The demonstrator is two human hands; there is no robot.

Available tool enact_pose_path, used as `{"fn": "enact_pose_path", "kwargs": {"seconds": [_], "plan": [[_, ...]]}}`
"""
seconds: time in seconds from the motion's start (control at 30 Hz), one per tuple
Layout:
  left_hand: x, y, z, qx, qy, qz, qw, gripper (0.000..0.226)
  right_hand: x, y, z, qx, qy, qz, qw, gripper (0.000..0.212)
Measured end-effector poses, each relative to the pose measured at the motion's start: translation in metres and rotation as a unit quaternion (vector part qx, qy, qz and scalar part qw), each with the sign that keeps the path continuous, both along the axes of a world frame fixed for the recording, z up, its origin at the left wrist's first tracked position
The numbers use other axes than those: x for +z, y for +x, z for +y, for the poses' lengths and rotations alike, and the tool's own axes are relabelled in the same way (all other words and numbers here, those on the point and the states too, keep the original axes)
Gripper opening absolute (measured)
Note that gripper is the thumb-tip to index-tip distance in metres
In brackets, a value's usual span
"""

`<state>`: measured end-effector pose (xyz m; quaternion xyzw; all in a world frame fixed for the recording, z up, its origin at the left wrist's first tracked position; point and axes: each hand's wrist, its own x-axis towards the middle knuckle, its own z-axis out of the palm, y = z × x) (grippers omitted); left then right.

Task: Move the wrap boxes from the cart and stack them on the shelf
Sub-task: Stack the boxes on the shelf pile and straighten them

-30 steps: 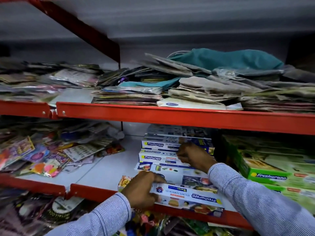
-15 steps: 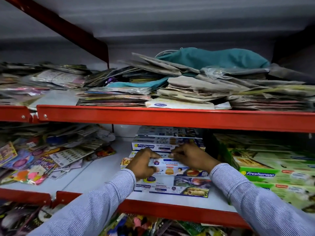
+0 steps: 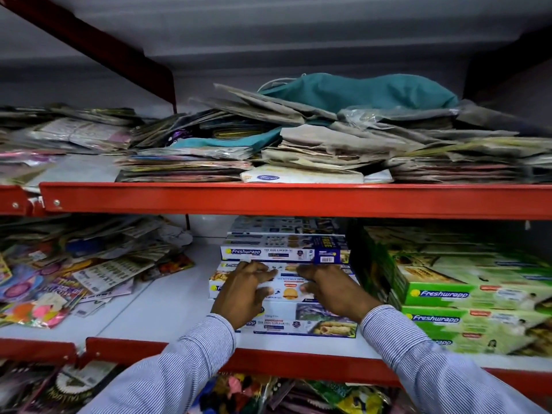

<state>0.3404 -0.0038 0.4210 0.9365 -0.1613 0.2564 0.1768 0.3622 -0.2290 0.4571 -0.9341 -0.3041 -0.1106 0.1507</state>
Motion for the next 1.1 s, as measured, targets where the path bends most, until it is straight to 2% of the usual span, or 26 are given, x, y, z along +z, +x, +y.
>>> {"fn": "enact_pose_path", "kwargs": {"seconds": [0.17,0.3,0.37,0.5,0.6,0.7,0.87,0.93,1.1], "plan": [[-0.002,0.000,-0.001,0.024,0.045,-0.001,0.999,0.041,-0.004,0.003,-0.001,-0.002,-0.009,-0.003,1.000,0.034],[-0.004,-0.020,-0.008,0.082,0.114,-0.012,0.990,0.051,-0.002,-0.013,-0.002,-0.018,-0.047,-0.002,0.999,0.052],[-0.011,-0.044,-0.009,0.098,0.123,-0.038,0.987,0.060,-0.011,-0.033,-0.007,-0.041,-0.051,-0.041,0.997,0.059],[-0.052,-0.112,-0.016,0.102,0.119,-0.056,0.986,0.072,-0.062,-0.095,-0.011,-0.067,0.021,-0.147,0.987,0.065],[-0.092,-0.160,-0.015,0.109,0.136,-0.033,0.984,0.079,-0.111,-0.143,-0.009,-0.089,0.030,-0.160,0.983,0.069],[-0.147,-0.205,-0.007,0.118,0.117,0.024,0.986,0.081,-0.174,-0.189,-0.009,-0.097,0.014,-0.114,0.989,0.072],[-0.252,-0.274,0.008,0.129,0.112,0.169,0.971,0.080,-0.286,-0.243,-0.009,-0.064,-0.040,0.046,0.996,0.072],[-0.297,-0.302,0.011,0.126,0.105,0.229,0.960,0.080,-0.329,-0.261,-0.008,-0.048,-0.078,0.105,0.990,0.067],[-0.397,-0.359,0.011,0.095,0.099,0.343,0.929,0.075,-0.457,-0.295,-0.004,-0.003,-0.135,0.277,0.951,0.070]]}}
